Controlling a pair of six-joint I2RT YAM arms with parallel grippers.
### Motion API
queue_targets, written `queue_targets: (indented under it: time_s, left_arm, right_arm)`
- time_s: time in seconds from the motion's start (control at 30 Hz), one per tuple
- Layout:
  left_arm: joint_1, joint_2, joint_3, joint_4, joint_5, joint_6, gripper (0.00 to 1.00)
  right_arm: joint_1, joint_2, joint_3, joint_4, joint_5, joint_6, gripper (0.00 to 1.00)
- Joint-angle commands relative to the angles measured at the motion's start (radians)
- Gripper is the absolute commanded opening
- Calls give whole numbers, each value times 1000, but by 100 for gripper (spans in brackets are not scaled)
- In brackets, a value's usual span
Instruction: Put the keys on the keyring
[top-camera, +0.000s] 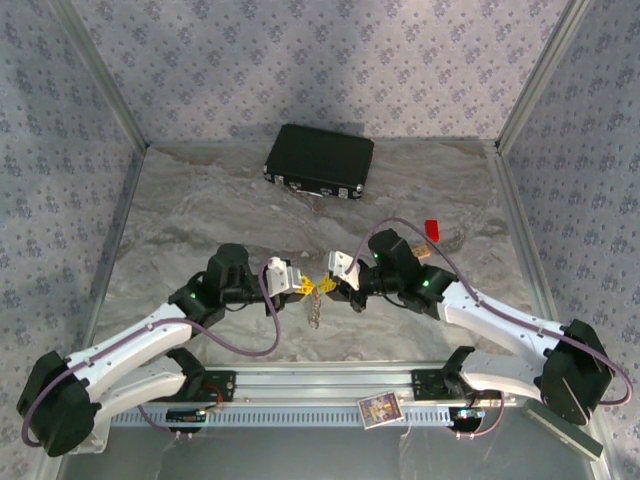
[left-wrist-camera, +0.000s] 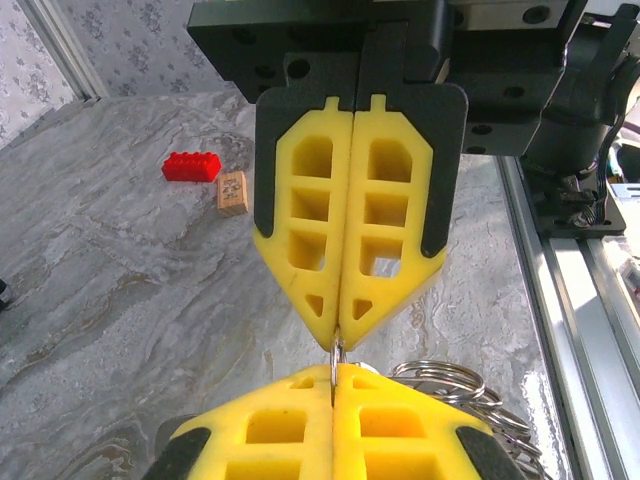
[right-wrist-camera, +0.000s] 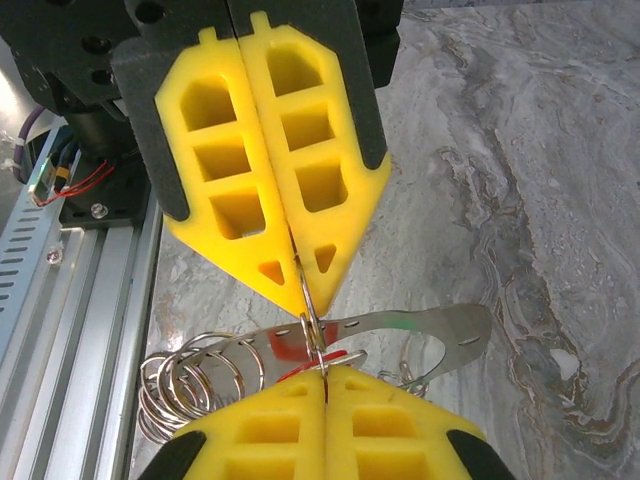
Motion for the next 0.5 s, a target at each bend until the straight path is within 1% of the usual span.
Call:
queue_targets:
  time_s: [0.0, 0.23, 0.3, 0.33, 0.4, 0.47]
  left_arm:
    - [-6, -19, 7, 98, 58, -51, 0]
    - [-8, -3, -55, 265, 48, -192, 0]
    - [-9, 1, -68, 289, 43, -216, 0]
    - [-8, 0, -77, 306, 41, -228, 0]
    - [-9, 1, -91, 334, 38, -250, 0]
    - [-8, 0, -101, 354, 36, -267, 0]
  right_arm:
    - [2, 26, 6, -7, 28, -35, 0]
    - [10, 18, -7, 48, 22, -20, 1]
    - [12, 6, -13, 54, 22, -23, 15]
    - [12, -3, -18, 59, 22, -23, 20]
    - [12, -20, -31, 74, 17, -24, 25]
    - [13, -36, -43, 92, 1, -19, 26]
